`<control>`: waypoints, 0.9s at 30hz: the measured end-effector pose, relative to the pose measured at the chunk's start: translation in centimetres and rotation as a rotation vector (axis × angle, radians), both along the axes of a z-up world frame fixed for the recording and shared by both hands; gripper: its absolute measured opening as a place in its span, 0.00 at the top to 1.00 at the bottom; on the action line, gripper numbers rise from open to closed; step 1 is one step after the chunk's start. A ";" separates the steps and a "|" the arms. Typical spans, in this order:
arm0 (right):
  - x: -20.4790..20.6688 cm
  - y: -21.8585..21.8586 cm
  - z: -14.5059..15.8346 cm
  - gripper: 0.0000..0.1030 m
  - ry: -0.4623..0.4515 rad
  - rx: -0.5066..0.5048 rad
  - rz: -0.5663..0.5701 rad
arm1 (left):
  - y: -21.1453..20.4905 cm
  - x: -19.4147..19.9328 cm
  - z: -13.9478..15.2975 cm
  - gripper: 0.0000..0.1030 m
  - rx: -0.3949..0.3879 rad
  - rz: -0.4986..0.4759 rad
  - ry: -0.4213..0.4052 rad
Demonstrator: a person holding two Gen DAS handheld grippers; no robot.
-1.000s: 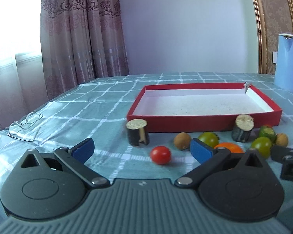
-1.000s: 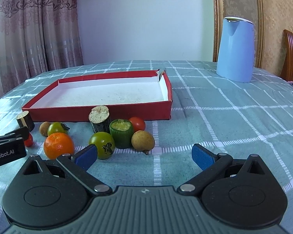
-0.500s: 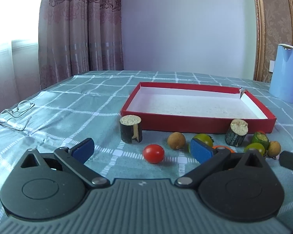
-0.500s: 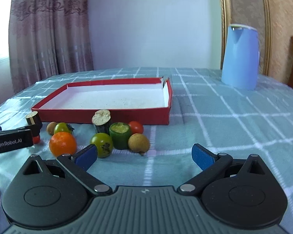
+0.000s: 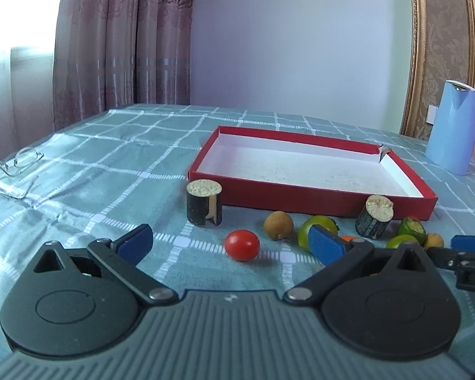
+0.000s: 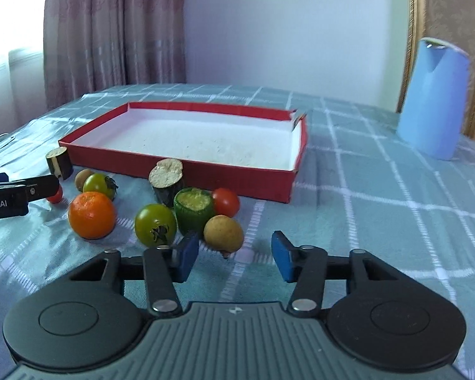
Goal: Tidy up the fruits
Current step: 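Lower the right gripper onto the brown round fruit and close it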
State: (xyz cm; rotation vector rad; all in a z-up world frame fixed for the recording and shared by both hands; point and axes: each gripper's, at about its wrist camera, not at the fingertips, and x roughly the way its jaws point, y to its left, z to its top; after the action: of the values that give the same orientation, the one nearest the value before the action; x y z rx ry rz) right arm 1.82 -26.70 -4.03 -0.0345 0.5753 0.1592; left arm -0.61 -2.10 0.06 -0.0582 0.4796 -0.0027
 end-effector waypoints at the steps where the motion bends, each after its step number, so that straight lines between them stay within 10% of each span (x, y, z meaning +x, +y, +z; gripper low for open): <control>1: 0.3 0.0 0.0 0.52 0.004 -0.003 0.006 | 0.0 0.0 0.0 0.00 -0.005 0.000 0.002; 10: 1.6 0.6 -0.2 0.71 0.041 -0.026 0.063 | 0.3 0.3 -0.1 0.00 -0.023 -0.003 0.011; 27: -0.2 1.5 0.4 0.73 -0.063 -0.108 -0.019 | -0.3 0.5 -0.2 0.00 0.007 0.018 0.028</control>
State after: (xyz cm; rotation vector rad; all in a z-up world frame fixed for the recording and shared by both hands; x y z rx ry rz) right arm 1.66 -25.15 -3.60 -0.1387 0.5209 0.1077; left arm -0.12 -2.38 -0.09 -0.0560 0.5067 0.0176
